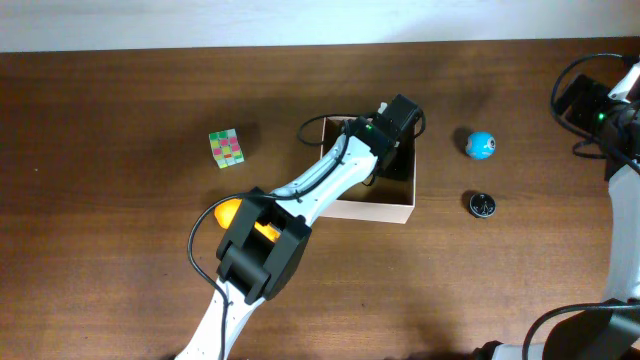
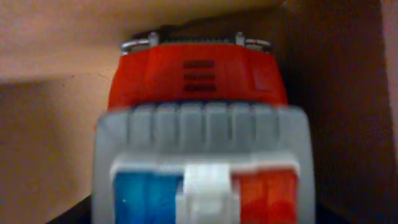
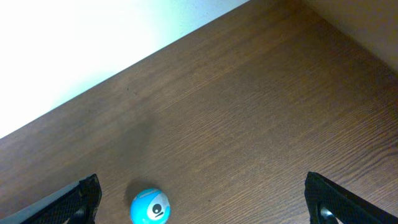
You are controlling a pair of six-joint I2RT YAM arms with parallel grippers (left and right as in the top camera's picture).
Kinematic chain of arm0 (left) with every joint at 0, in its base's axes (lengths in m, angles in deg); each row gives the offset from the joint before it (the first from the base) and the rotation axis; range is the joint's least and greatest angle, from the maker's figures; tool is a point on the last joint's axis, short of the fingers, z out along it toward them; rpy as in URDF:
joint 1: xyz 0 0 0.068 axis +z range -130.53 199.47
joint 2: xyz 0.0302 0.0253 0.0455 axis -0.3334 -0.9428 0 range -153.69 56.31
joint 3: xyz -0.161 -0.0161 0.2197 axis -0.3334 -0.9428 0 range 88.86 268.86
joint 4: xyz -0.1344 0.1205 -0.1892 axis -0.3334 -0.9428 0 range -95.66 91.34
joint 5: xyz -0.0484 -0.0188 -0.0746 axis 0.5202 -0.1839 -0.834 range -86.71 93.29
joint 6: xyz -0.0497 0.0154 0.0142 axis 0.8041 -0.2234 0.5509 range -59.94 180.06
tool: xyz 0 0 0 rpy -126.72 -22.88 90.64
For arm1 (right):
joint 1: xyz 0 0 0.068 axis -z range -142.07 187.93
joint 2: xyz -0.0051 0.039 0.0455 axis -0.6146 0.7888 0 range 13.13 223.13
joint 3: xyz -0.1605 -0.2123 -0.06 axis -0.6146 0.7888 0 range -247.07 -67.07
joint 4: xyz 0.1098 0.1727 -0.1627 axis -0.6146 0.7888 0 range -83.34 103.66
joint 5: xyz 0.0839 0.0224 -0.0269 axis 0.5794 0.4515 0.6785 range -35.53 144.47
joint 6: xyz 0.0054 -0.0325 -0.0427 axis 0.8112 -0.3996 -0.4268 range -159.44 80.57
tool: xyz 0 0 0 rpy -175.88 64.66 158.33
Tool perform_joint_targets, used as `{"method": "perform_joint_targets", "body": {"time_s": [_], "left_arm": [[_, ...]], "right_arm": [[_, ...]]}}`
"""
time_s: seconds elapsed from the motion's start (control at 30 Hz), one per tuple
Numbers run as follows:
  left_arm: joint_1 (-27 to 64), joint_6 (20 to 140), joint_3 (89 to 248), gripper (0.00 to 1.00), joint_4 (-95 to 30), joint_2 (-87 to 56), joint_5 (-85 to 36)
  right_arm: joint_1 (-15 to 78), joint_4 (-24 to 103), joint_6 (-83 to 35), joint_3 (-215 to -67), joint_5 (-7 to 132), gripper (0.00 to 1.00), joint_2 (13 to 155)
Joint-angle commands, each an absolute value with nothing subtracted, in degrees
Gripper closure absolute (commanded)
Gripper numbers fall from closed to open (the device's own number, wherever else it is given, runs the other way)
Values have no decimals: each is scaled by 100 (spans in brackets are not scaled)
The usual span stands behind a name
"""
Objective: Pack container
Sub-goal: 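Lift the toy truck with the left gripper and lower it into the pink box, then move the left gripper back to the Rubik's cube and grasp it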
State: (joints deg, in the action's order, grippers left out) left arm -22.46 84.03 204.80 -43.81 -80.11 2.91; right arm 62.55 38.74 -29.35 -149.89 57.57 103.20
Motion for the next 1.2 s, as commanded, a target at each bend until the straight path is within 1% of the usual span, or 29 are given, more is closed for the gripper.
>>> {"method": "perform_joint_targets", "body": {"time_s": [0.0, 0.27, 0.33, 0.37, 0.4, 0.5, 0.6, 0.7, 0.77, 0.8, 0.83, 0.87, 0.9, 0.97, 1.0, 1.03, 1.1, 1.17], "left_arm": [[-2239, 8335, 20517, 1, -4484, -7967, 372], [-2237, 8311, 20563, 1, -4763, -7958, 304], [-2237, 8204, 20649, 17, -4914, -7928, 308], [-2237, 8108, 20708, 22, -4997, -7891, 306], [-2237, 8018, 20773, 24, -5080, -7845, 308], [-2237, 7797, 20970, 25, -5236, -7661, 359], [-2237, 7706, 21153, 24, -5330, -7379, 667], [-2237, 7706, 21215, 18, -5340, -7071, 962], [-2237, 7681, 21215, 19, -5365, -6892, 977], [-2239, 7662, 21215, 21, -5408, -6815, 979], [-2237, 7566, 21215, 26, -5478, -6734, 982], [-2237, 7395, 21215, 36, -5555, -6667, 1043], [-2237, 7242, 21215, 43, -5671, -6623, 1204], [-2233, 7148, 21215, 66, -5970, -6555, 1799], [-2224, 7148, 21215, 74, -6140, -6522, 2133], [-2196, 7153, 21215, 79, -6352, -6490, 2512], [-2060, 7391, 21215, 79, -6801, -6411, 3196], [-1796, 7933, 21215, 69, -7220, -6328, 3478]], "right_arm": [[6270, 3860, -2994, -15114, 5772, 1, 10330], [6270, 3860, -2994, -15114, 5772, 1, 10330], [6270, 3860, -2994, -15112, 5772, 1, 10330], [6270, 3860, -2994, -15114, 5772, 1, 10330], [6270, 3860, -2994, -15114, 5772, 1, 10330], [6270, 3860, -2994, -15114, 5772, 2, 10330], [6270, 3860, -2994, -15114, 5772, 1, 10330], [6270, 3860, -2994, -15114, 5772, 1, 10330], [6270, 3860, -2994, -15114, 5772, 1, 10330], [6270, 3860, -2994, -15114, 5772, 1, 10330], [6270, 3860, -2994, -15112, 5772, 1, 10330], [6270, 3860, -2994, -15114, 5772, 1, 10330], [6270, 3860, -2994, -15112, 5772, 1, 10330], [6270, 3860, -2994, -15112, 5772, 1, 10330], [6270, 3860, -2994, -15112, 5772, 1, 10330], [6270, 3860, -2994, -15112, 5772, 2, 10330], [6270, 3860, -2994, -15112, 5772, 1, 10330], [6270, 3860, -2994, -15112, 5772, 1, 10330]]}}
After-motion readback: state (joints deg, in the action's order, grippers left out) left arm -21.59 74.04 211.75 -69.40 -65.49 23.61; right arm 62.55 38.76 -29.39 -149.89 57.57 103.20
